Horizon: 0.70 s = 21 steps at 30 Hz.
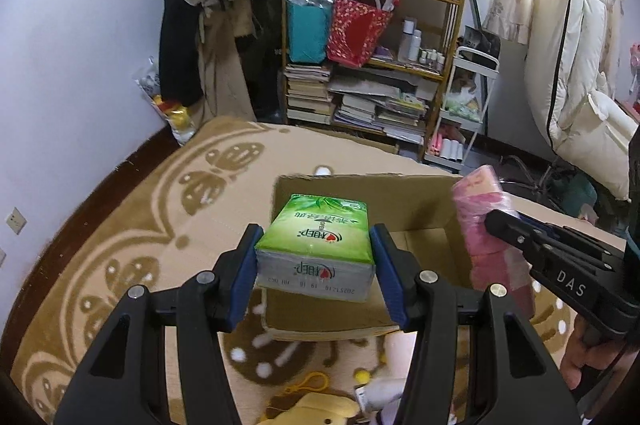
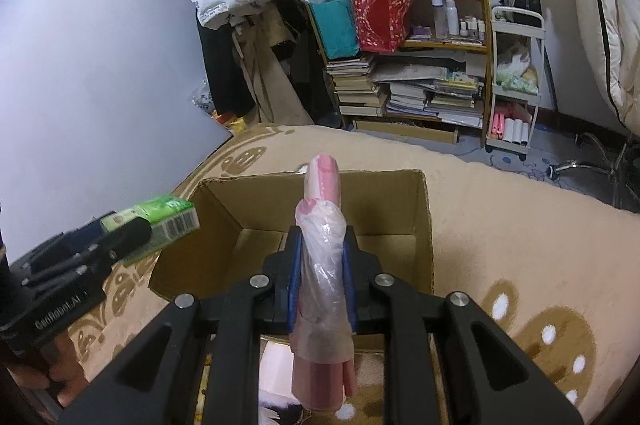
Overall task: Organize soft objects
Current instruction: 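Open the left tool over the box while the right tool releases the pink roll inside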
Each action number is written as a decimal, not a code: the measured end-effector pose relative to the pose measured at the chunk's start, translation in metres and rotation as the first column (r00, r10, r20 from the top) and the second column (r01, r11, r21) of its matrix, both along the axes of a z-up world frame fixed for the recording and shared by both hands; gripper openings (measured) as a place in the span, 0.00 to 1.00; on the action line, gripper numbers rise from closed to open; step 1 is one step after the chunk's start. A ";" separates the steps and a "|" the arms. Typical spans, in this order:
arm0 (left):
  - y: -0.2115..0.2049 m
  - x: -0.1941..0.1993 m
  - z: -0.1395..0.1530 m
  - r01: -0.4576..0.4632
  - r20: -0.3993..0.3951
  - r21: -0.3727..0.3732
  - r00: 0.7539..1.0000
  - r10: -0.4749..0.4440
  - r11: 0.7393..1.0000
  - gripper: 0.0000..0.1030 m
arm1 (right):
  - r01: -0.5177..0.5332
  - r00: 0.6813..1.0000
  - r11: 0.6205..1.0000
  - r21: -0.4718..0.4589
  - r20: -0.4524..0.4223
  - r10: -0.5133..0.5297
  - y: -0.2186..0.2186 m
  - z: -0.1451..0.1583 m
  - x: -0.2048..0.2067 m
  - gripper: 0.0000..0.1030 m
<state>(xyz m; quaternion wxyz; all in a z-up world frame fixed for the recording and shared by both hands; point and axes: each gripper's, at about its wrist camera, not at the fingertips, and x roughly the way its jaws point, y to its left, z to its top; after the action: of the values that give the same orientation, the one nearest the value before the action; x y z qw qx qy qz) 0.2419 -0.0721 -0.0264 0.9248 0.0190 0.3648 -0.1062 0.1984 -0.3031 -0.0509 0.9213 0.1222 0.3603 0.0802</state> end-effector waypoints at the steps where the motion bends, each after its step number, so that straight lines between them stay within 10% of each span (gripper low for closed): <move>1: -0.001 0.000 -0.002 0.002 -0.005 0.004 1.000 -0.002 1.000 0.52 | 0.005 1.000 1.000 0.004 -0.005 -0.005 -0.001 0.000 0.001 0.20; 5: -0.011 0.002 -0.007 0.006 -0.017 0.047 1.000 -0.006 0.999 0.53 | 0.018 1.000 1.000 0.011 -0.022 -0.018 -0.004 -0.002 0.004 0.21; 21: -0.008 -0.021 0.008 0.030 -0.027 0.056 0.999 -0.029 0.998 0.93 | 0.010 1.000 1.000 0.002 -0.012 -0.010 -0.002 0.009 -0.011 0.86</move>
<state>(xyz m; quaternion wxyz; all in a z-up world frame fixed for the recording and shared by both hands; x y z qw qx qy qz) 0.2205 -0.0800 -0.0188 0.9174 0.0490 0.3793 -0.1099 0.1876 -0.3054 -0.0415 0.9194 0.1256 0.3651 0.0752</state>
